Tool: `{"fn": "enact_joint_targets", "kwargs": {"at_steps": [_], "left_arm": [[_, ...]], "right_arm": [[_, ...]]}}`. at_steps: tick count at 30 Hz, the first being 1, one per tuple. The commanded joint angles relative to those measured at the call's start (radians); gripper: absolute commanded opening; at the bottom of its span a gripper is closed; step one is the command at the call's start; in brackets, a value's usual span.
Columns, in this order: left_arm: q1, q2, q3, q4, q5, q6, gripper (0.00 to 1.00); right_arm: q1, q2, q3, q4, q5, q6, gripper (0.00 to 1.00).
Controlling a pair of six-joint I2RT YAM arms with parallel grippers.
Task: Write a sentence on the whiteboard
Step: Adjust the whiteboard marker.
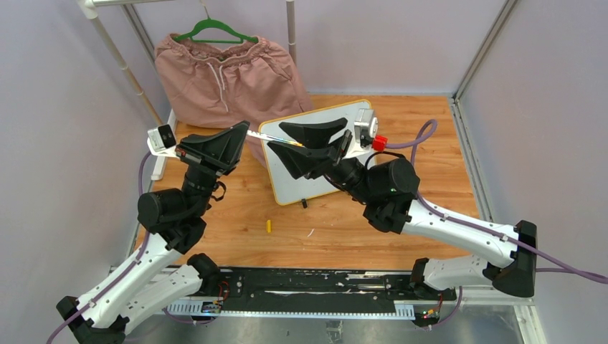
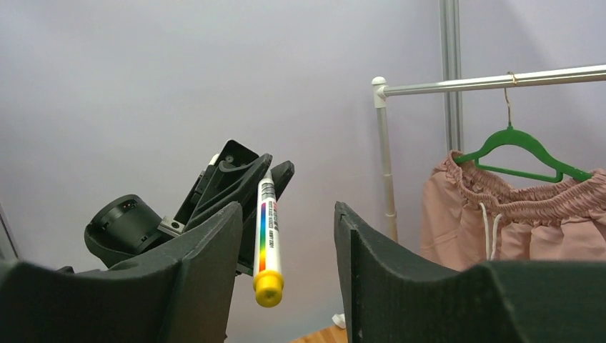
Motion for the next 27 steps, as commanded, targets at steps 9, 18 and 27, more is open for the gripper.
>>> {"fn": "enact_joint_targets", "kwargs": {"at_steps": [9, 18, 27], "left_arm": [[-0.004, -0.018, 0.015, 0.028, 0.005, 0.023, 0.0], [-0.003, -0.025, 0.005, 0.028, 0.005, 0.02, 0.0], [-0.003, -0.023, 0.002, 0.026, 0.008, 0.015, 0.0]], "right_arm": [[0.006, 0.039, 0.087, -0.047, -0.012, 0.072, 0.44], [0.004, 0.065, 0.111, -0.05, -0.016, 0.078, 0.46], [0.004, 0.08, 0.132, -0.053, -0.041, 0.065, 0.53]]}}
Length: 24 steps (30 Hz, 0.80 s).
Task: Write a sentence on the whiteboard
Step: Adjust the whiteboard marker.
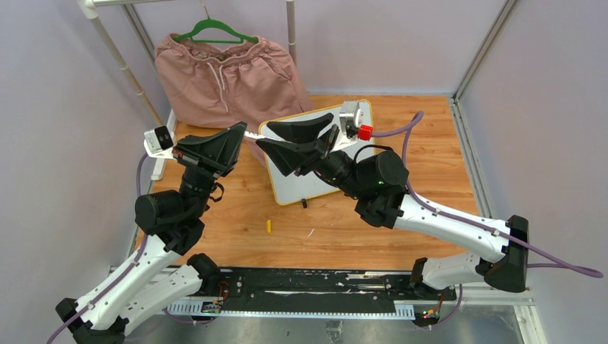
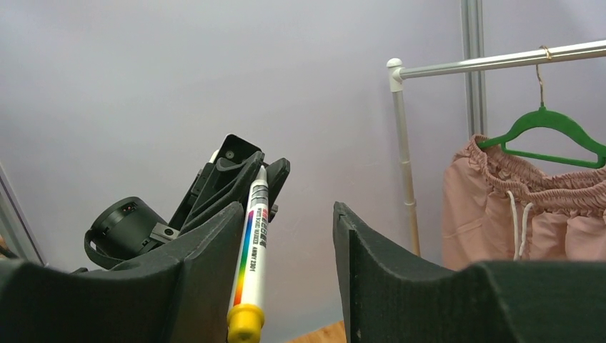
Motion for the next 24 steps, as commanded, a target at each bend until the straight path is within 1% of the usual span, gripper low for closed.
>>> {"fn": "enact_joint_targets", "kwargs": {"at_steps": [1, 4, 9, 13, 15, 18, 21, 24], "left_arm": [[-0.004, -0.005, 0.001, 0.026, 0.008, 0.004, 0.0], [-0.004, 0.0, 0.001, 0.026, 0.008, -0.002, 0.0], [-0.003, -0.004, 0.001, 0.026, 0.004, 0.002, 0.0], [-0.004, -0.006, -0.001, 0.026, 0.001, 0.004, 0.0], [-0.003, -0.007, -0.002, 0.026, 0.0, 0.004, 0.0], [-0.003, -0.008, -0.001, 0.025, -0.002, 0.004, 0.0], [-0.003, -0.008, 0.001, 0.021, 0.0, 0.004, 0.0], [-0.004, -0.009, 0.005, 0.016, -0.003, 0.003, 0.0]], "right_arm": [[0.004, 0.01, 0.046, 0.008, -0.023, -0.009, 0.53], [0.004, 0.013, 0.043, 0.025, -0.013, -0.008, 0.51], [0.004, 0.022, 0.04, 0.05, -0.008, -0.008, 0.39], [0.004, 0.025, 0.035, 0.063, -0.004, -0.01, 0.35], [0.004, 0.025, 0.036, 0.065, -0.006, -0.012, 0.39], [0.004, 0.03, 0.044, 0.064, -0.021, -0.017, 0.49], [0.004, 0.031, 0.05, 0.062, -0.026, -0.021, 0.51], [0.004, 0.033, 0.051, 0.067, -0.023, -0.023, 0.49]]}}
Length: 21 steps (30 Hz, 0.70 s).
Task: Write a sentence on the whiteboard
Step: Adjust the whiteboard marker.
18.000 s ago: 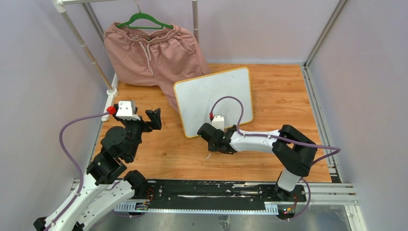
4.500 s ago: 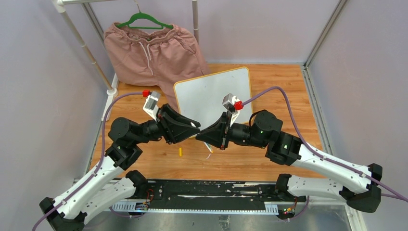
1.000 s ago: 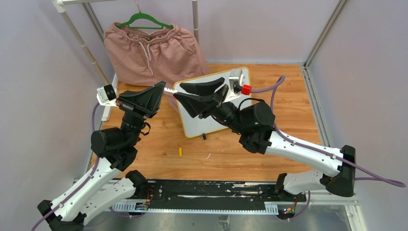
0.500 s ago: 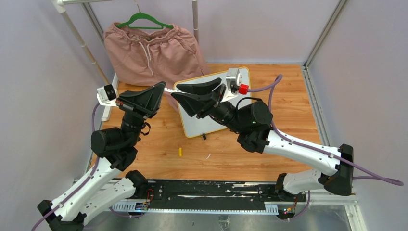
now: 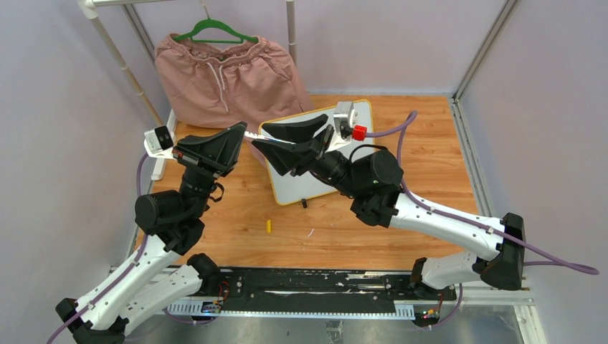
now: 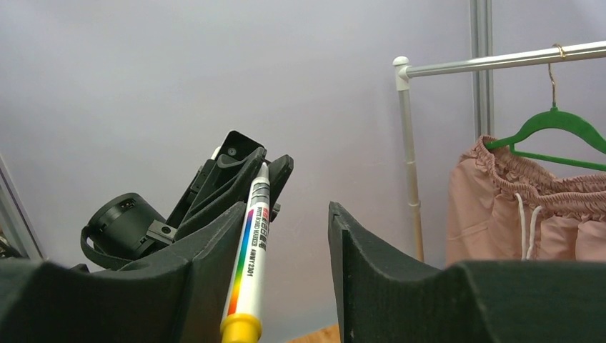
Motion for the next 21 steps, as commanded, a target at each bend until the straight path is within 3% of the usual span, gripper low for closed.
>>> {"fn": "enact_joint_targets", "kwargs": {"at_steps": [1, 11, 21], "left_arm": [[-0.003, -0.008, 0.005, 0.015, -0.006, 0.006, 0.0], [-0.004, -0.011, -0.002, 0.013, -0.017, -0.007, 0.0], [-0.003, -0.009, -0.001, 0.006, -0.008, -0.009, 0.0]], "right_arm": [[0.004, 0.001, 0.035, 0.053, -0.003, -0.02, 0.48], [0.006, -0.003, 0.021, 0.097, -0.02, -0.037, 0.54], [0.005, 0.002, 0.03, 0.085, -0.033, -0.039, 0.26]]}}
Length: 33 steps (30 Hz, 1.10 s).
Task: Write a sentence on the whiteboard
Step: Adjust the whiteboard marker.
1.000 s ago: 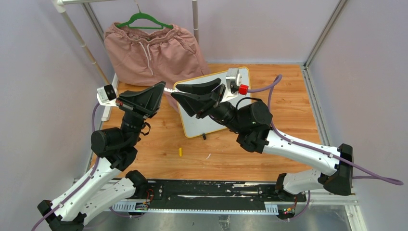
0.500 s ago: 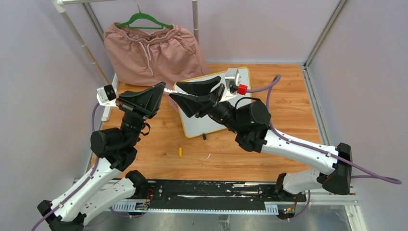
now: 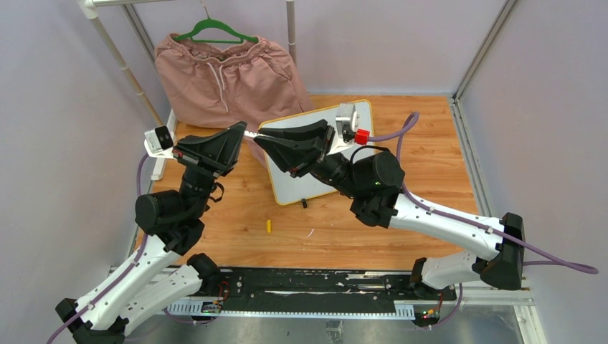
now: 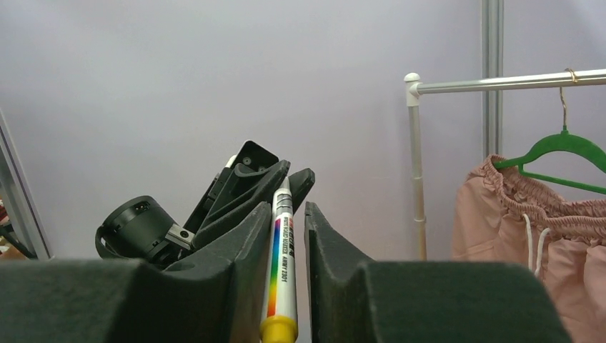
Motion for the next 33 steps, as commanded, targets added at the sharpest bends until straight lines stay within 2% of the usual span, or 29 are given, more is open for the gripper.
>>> {"fn": "enact_joint_targets", "kwargs": {"at_steps": [1, 4, 5, 6, 7, 8, 9, 14, 19, 22, 24, 27, 29, 33], "left_arm": [[-0.003, -0.006, 0.0, 0.01, -0.001, 0.0, 0.0], [-0.003, -0.008, 0.0, 0.008, 0.01, 0.008, 0.01], [-0.004, -0.008, -0.001, 0.008, 0.014, 0.011, 0.08], [-0.003, -0.012, -0.004, 0.001, 0.015, 0.013, 0.24], [-0.003, -0.02, -0.007, -0.008, 0.01, 0.016, 0.34], [-0.002, -0.029, -0.01, -0.036, 0.002, 0.022, 0.51], [-0.003, -0.04, -0.014, -0.056, -0.008, 0.033, 0.62], [-0.002, -0.135, -0.02, -0.204, -0.053, 0.172, 0.97], [-0.002, -0.237, 0.058, -0.563, -0.051, 0.537, 1.0], [-0.002, -0.259, 0.076, -0.754, -0.065, 0.662, 1.0], [-0.002, -0.259, 0.046, -0.76, 0.005, 0.67, 1.0], [-0.002, -0.224, -0.004, -0.628, 0.157, 0.613, 0.99], [-0.002, -0.186, 0.001, -0.619, 0.206, 0.622, 0.98], [-0.002, -0.118, 0.054, -0.829, 0.155, 0.758, 0.98]], "right_arm": [[0.005, -0.002, 0.03, 0.042, -0.01, -0.019, 0.21], [0.005, -0.006, 0.022, 0.047, -0.013, -0.024, 0.07], [0.006, -0.009, 0.019, 0.046, -0.012, -0.027, 0.05], [0.006, -0.018, 0.015, 0.043, -0.008, -0.028, 0.02], [0.006, -0.027, 0.01, 0.033, -0.007, -0.032, 0.0], [0.005, -0.039, 0.005, 0.016, -0.002, -0.038, 0.0], [0.005, -0.053, -0.001, -0.003, 0.003, -0.047, 0.0], [0.005, -0.164, -0.038, -0.179, 0.045, -0.117, 0.0], [0.006, -0.328, -0.132, -0.418, 0.198, -0.223, 0.0], [0.006, -0.446, -0.246, -0.453, 0.29, -0.252, 0.0], [0.005, -0.51, -0.318, -0.441, 0.306, -0.245, 0.0], [0.006, -0.578, -0.404, -0.416, 0.332, -0.22, 0.0], [0.005, -0.603, -0.437, -0.442, 0.361, -0.196, 0.0], [0.004, -0.615, -0.431, -0.605, 0.454, -0.235, 0.0]]}}
